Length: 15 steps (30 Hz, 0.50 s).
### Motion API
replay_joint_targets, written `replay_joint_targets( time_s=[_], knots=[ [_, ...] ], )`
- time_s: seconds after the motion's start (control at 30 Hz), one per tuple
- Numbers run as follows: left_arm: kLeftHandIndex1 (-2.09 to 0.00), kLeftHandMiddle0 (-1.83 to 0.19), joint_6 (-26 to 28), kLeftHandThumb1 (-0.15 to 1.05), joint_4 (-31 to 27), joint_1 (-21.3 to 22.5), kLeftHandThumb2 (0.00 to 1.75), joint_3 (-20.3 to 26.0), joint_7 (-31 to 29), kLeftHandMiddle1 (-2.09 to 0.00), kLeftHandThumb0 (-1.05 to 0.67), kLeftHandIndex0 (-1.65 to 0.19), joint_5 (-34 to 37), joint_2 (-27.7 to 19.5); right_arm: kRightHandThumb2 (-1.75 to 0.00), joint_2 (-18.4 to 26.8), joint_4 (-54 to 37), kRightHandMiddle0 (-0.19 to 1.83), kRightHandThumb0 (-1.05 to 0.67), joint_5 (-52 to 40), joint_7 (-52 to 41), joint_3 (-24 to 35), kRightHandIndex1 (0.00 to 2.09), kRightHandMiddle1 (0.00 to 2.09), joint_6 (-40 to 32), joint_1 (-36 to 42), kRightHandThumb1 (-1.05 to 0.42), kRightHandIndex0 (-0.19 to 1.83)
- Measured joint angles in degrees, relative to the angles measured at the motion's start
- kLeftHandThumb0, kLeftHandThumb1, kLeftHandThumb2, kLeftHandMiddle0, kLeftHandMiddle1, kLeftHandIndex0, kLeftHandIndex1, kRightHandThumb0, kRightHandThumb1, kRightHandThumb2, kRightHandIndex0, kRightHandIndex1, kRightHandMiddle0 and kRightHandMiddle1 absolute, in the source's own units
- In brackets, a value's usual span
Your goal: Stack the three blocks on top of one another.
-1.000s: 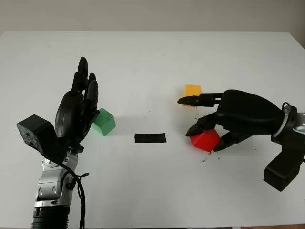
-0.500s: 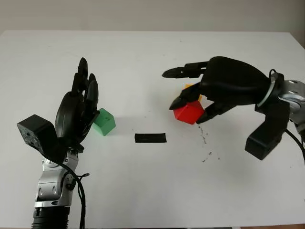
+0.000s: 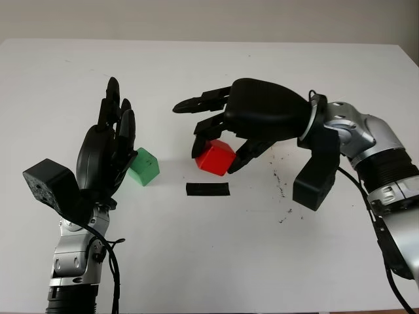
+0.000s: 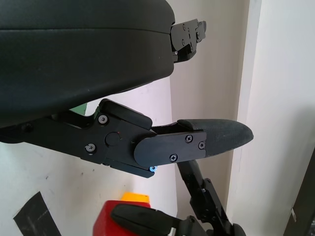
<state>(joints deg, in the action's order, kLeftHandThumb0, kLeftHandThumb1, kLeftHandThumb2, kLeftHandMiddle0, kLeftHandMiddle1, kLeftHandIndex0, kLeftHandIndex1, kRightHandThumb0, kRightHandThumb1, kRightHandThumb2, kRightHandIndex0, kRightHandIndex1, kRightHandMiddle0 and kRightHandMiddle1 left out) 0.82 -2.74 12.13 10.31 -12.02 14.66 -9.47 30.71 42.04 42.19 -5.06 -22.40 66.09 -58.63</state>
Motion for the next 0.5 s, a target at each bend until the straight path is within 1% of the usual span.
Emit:
replay_joint_targets(
  time_s=[0.1,0.27,0.5],
  knots=[
    [0.00,0.19,-0.2,1.05,0.0,-0.3,0.54,0.0,0.2,0.00,-0.75,0.19,-0.2,0.0,-0.06,-0.4,0.5,0.61,-0.46,2.5,1.6,-1.3,0.04,1.28,0.2,-0.3,-0.87,0.40],
    [0.00,0.19,-0.5,1.05,0.0,-0.3,0.54,0.1,-0.1,0.00,-0.75,0.19,-0.3,0.0,-0.05,-0.4,1.1,0.58,-0.40,6.2,4.8,-3.3,0.05,1.34,1.1,-0.4,-0.87,0.41],
    [0.00,0.19,-0.5,1.05,0.0,-0.3,0.55,0.1,-0.2,0.00,-0.75,0.19,-0.3,-0.1,-0.05,0.9,0.3,0.56,-0.41,16.1,13.3,-6.4,0.04,1.35,0.9,-0.8,-0.87,0.40]
  ],
)
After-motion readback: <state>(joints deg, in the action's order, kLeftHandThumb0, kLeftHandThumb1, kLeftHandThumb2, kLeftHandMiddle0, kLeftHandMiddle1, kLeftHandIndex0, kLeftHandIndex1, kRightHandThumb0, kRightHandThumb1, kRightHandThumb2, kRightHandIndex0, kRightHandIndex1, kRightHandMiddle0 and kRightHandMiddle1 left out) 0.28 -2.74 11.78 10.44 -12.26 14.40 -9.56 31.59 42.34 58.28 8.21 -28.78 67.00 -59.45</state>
